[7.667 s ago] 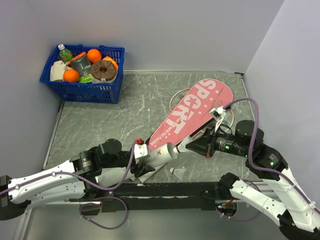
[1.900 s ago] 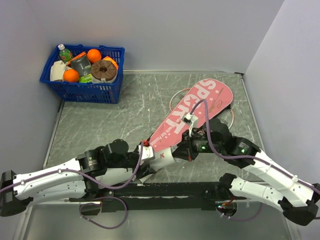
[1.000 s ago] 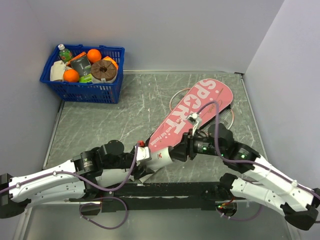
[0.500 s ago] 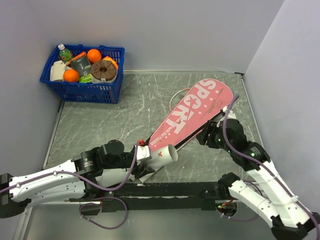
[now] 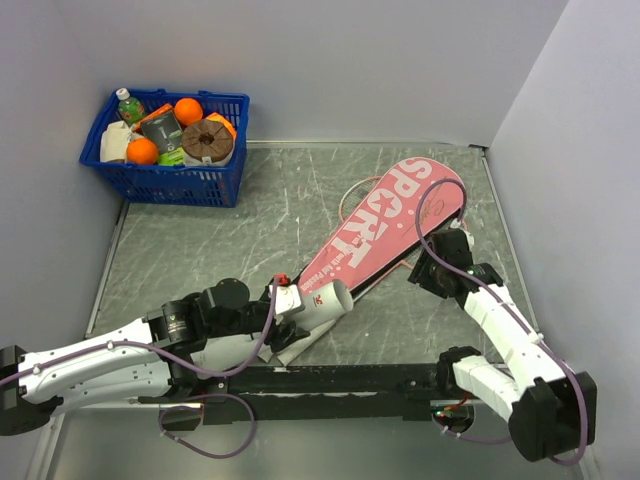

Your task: Pack up the badminton gear

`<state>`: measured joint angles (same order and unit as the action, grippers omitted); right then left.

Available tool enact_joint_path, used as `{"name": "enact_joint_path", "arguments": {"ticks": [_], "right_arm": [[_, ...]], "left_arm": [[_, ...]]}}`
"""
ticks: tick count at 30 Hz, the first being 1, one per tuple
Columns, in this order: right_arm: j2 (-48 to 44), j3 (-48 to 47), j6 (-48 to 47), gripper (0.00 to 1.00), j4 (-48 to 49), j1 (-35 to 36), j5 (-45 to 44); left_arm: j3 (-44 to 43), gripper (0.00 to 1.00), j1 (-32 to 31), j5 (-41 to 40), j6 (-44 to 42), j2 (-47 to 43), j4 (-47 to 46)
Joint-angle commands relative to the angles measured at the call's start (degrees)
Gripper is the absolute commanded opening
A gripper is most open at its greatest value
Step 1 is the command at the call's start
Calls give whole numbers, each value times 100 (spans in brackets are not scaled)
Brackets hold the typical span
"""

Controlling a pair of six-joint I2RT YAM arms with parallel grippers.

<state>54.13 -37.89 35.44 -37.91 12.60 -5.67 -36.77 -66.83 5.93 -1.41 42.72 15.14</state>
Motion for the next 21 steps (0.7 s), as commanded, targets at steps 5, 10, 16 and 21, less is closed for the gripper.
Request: {"name": "enact_joint_path", "arguments": {"ticks": [5,10,16,21], "right_arm": [[782,317,-160,53,960,-539,259],[1293,273,-257,50,1154,-645,365],[1592,221,-353,48,1172,-654,190],[1732,238,-363,44,1207,-645,154]], "left_arm": [[-401,1,-32,-172,308,8,-107],[-374,1,-23,-171,290,-79,-107],[-383,1,-23,-163,273,-97,-90],[-374,1,-32,-163,264,-123,-81]]}}
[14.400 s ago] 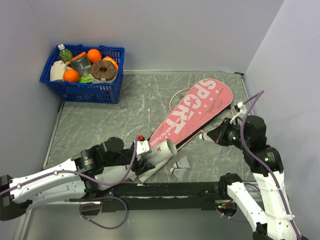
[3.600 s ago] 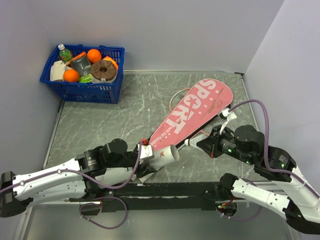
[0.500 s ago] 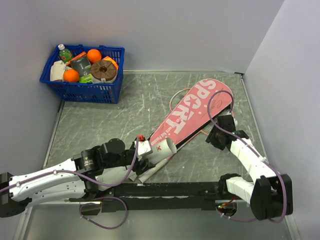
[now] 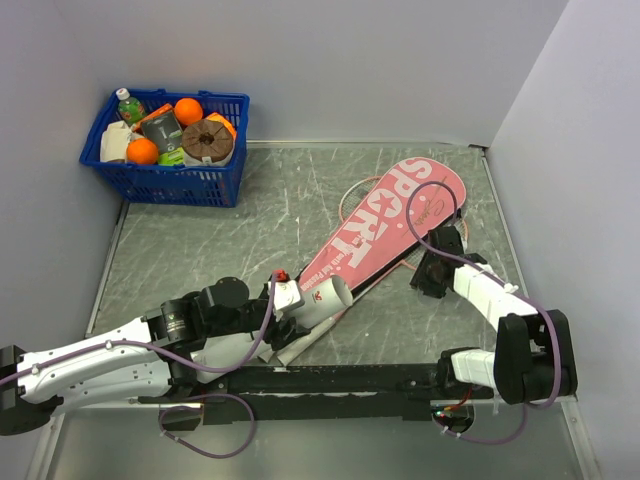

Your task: Pack up the badminton gear

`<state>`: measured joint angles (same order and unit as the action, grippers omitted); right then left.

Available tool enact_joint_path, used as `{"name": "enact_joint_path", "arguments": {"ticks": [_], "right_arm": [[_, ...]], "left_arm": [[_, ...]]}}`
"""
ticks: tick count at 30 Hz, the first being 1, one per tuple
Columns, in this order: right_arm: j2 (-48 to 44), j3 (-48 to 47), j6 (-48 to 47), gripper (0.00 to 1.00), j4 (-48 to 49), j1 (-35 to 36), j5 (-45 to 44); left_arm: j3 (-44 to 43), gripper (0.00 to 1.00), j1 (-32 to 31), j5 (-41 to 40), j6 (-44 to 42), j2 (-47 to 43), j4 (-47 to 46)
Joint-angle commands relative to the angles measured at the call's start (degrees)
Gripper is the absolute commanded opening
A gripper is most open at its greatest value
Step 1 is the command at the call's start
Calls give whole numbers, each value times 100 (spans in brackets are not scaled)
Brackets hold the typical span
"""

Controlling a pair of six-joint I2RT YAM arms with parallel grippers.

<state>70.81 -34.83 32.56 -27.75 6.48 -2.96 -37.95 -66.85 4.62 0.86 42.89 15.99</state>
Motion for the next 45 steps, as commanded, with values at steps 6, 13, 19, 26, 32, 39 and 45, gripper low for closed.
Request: {"name": "enact_joint_path", "arguments": {"ticks": [6,13,19,26,32,39,45], "right_arm": [[258,-147,-74,42,199,-42,-90],[513,-252,-65,34,199,-33,-47],[557,-261,-57,24,226,-42,-29],[557,-244,-100,6,243,-33,24],[320,-252,-179,1,147,-42,6],[-681,-288,-162,0,-283,2,726],[-2103,-489,-354,0,-740,160,1420]], "left_arm": [[-265,1,-21,-32,46,-141,-166],[-265,1,-30,-32,54,-167,-157],[-265,1,-21,-14,46,-176,-157],[-248,1,-21,-23,37,-150,-157],[-256,1,-21,-40,37,-106,-166],[-239,1,-21,-49,28,-1,-192],[-239,1,-30,21,10,105,-219]]}}
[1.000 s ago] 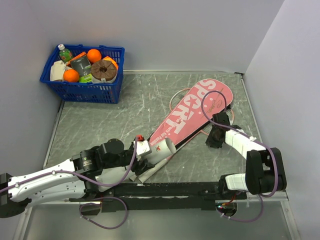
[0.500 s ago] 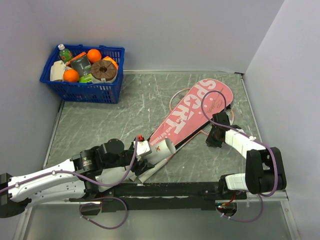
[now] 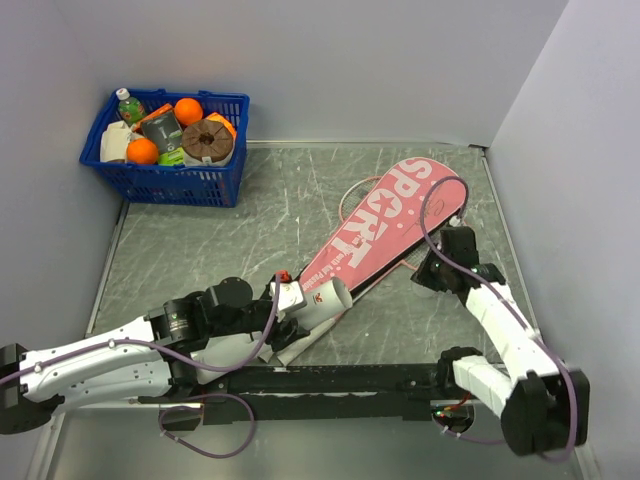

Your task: Pack up the badminton gear

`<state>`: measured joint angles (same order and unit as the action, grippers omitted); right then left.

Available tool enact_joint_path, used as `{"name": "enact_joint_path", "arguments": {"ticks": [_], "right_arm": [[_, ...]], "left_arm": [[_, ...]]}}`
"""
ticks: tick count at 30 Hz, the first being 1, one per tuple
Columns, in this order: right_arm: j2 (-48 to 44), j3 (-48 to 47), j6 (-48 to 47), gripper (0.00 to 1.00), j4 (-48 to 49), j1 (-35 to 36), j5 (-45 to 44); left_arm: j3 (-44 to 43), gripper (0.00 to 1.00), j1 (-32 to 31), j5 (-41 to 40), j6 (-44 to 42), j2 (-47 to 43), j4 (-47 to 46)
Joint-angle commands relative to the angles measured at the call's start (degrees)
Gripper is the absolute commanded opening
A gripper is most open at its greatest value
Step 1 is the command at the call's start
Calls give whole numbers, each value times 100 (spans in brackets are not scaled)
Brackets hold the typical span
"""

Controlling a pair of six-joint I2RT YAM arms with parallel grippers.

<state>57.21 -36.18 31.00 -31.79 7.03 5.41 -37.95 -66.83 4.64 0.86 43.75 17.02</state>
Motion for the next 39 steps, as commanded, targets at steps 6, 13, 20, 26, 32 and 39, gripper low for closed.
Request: {"name": "enact_joint_path", "arguments": {"ticks": [6,13,20,26,32,39], "right_arm": [[-1755,-749,-498,1,-688,387,1691],[-2434,-1197,-367,2,-434,887,3096],[-2531,-1338,-183,2,119,1529,3870],[-2434,-1330,19,3,568,1723,4696],[-2355,-1189,248,4,1192,2197,5040],[-2188,-1268,2,4,965,2865,4584]], "left_arm": [[-177,1,-32,256,-16,-6,-374],[-116,1,-41,923,-280,-59,-462],[-63,1,-41,1390,-297,-112,-524],[-72,1,-41,1759,-332,-103,-506],[-72,1,-41,1856,-332,-68,-497],[-54,1,-41,1768,-332,-138,-533]]}}
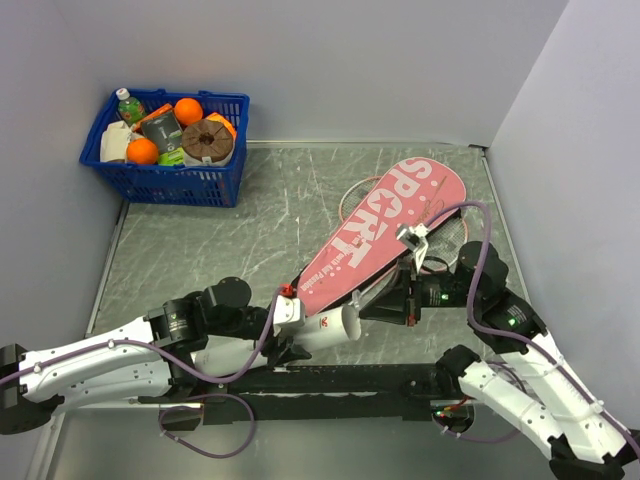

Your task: Pack up the badminton gear

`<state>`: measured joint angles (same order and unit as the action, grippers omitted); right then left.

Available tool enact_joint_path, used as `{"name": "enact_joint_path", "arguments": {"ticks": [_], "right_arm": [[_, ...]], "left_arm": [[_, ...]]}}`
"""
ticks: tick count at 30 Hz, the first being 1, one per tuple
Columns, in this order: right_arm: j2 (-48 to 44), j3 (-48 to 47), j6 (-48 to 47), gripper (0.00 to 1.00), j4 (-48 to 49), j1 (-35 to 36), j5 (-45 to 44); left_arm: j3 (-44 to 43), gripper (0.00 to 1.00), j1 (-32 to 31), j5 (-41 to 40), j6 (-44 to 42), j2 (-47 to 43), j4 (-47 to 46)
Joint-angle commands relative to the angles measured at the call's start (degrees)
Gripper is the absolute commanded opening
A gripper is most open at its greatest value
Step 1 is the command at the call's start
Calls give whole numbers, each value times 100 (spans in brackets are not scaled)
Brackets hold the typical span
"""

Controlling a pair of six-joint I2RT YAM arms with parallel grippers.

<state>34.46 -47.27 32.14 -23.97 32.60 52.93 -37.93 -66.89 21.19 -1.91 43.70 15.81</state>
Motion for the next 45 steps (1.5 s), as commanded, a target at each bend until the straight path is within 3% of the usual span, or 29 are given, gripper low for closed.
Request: {"name": "enact_joint_path", "arguments": {"ticks": [1,39,41,45], "right_arm": [[87,-160,-146,4,173,361,-212],[527,-20,91,5,726,1740,-793],[544,24,126,7,831,1776,-793],[553,173,257,22,1112,1855,-775]], "left_arm": [[-56,1,-34,96,-55,-151,-421],[-56,1,-34,-106,-46,-213,-412],[-56,1,-34,-106,-46,-222,-412],[-56,1,-34,-98,-37,-248,-412]]}}
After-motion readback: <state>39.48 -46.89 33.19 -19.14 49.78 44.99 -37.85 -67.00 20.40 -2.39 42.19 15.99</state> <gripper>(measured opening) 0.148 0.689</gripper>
